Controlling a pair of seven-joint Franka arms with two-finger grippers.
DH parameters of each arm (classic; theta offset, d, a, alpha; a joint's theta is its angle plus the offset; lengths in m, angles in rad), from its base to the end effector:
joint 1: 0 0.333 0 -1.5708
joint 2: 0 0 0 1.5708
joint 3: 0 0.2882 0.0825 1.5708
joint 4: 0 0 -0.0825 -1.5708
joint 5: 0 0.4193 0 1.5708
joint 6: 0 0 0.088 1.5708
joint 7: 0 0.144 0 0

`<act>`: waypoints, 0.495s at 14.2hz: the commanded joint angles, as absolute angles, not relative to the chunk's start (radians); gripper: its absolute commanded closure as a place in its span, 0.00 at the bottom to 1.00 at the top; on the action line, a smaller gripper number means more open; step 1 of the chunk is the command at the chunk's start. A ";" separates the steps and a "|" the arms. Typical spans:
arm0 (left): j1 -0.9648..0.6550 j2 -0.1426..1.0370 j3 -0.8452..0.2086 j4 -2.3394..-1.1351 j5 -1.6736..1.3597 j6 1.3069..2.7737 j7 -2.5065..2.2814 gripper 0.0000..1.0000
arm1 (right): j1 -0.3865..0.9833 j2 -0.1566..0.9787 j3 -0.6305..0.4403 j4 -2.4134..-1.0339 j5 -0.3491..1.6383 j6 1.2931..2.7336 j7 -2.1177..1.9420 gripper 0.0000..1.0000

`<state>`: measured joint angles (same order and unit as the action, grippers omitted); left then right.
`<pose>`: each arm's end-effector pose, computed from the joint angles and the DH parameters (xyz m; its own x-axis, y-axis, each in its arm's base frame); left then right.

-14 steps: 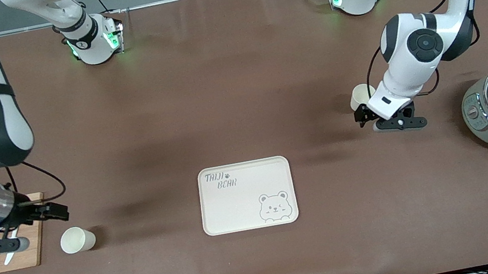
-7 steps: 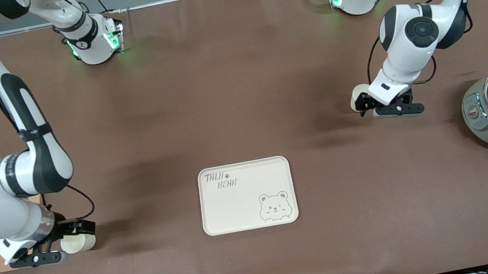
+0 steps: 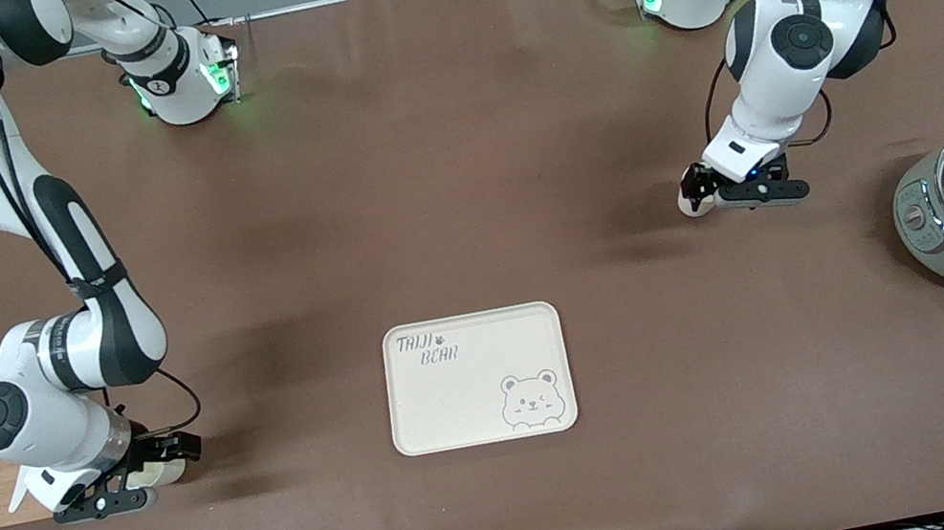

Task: Place white IKEA cup upright on tray with both arms
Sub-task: 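Close both grippers around the rims of the two white cups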

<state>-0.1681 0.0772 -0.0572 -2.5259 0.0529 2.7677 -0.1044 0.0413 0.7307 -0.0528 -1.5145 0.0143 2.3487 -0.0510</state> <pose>0.4876 -0.1140 0.1687 0.9723 -0.1654 0.1650 -0.1668 -0.9860 -0.0056 0.7353 -0.0040 0.1616 0.9936 0.0465 0.1029 0.0437 -0.9986 0.0293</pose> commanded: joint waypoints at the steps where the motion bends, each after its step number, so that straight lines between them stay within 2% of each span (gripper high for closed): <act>1: -0.153 -0.003 -0.069 -2.595 0.038 2.778 -0.060 0.00 | 0.032 0.736 -0.048 -1.496 0.000 2.345 -0.127 0.51; 3: -0.149 -0.018 -0.071 -2.615 0.038 2.778 -0.060 0.00 | 0.032 0.736 -0.048 -1.496 -0.005 2.345 -0.146 0.76; 5: -0.149 -0.032 -0.071 -2.644 0.038 2.778 -0.052 0.00 | 0.032 0.736 -0.048 -1.496 -0.002 2.347 -0.146 0.92; 6: -0.149 -0.034 -0.071 -2.654 0.040 2.778 -0.043 0.00 | 0.031 0.736 -0.048 -1.496 0.003 2.349 -0.144 1.00; 7: -0.149 -0.034 -0.069 -2.657 0.040 2.780 -0.037 0.00 | 0.032 0.736 -0.048 -1.496 0.003 2.347 -0.144 1.00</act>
